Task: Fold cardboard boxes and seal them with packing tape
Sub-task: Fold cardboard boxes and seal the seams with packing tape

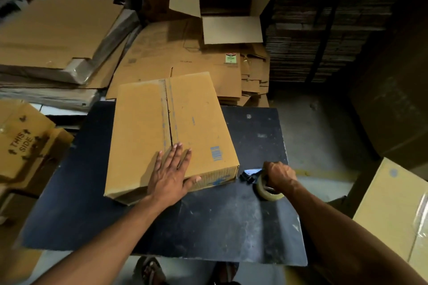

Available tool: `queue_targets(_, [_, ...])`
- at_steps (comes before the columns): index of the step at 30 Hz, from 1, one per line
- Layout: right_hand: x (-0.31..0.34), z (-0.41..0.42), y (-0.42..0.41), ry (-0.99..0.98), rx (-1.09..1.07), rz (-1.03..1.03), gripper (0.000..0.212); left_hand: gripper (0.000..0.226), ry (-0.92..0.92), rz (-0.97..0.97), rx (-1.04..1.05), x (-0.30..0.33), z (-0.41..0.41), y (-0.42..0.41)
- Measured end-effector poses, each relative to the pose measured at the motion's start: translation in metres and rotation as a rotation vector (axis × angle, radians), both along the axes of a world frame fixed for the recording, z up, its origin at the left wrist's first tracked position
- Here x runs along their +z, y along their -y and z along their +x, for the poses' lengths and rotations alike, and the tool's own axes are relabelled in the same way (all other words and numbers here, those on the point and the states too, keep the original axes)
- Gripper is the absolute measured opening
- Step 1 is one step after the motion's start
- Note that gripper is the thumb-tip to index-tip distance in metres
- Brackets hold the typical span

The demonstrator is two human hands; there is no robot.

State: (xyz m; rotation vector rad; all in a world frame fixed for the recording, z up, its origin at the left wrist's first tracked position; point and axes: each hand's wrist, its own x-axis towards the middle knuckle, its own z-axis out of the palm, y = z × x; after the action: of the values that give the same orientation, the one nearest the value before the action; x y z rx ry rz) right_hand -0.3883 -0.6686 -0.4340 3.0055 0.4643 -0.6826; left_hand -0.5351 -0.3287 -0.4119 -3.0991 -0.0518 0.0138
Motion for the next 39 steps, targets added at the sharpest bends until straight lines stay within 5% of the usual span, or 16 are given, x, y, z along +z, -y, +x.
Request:
queue_targets(8, [-0.001,-0.083,0.026,-0.157,-0.071,0.204,0.031,0.045,0.399,-0.454,-0.107,0.004,-0.068,0.045])
queue_targets(12, [0.023,-0.136,0.014,-0.191,-0.074,0.467,0.041,0.056,-0.082,-1.32,0.588,0.019,-0.1,0.074])
queue_targets(16, [0.05,-0.172,-0.025,-0.189,-0.045,0.558,0.064,0.069,-0.542,-1.707,1.012,0.039,-0.108,0.066])
queue_targets(21, [0.082,-0.192,-0.088,-0.056,0.136,0.519,0.066,0.082,-0.487,-1.871,1.041,0.082,-0.106,0.033])
queue_targets(27, [0.113,-0.196,-0.158,0.206,0.384,0.335,0.068,0.056,-0.262,-1.844,0.883,0.126,-0.135,-0.016])
queue_targets(35, [0.159,-0.19,-0.255,0.06,0.589,0.507,0.065,0.022,0.019,-2.144,1.125,0.122,-0.162,-0.084])
queue_targets(39, [0.166,-0.187,-0.294,0.048,0.706,0.457,0.07,0.02,0.239,-1.861,1.179,0.125,-0.167,-0.112])
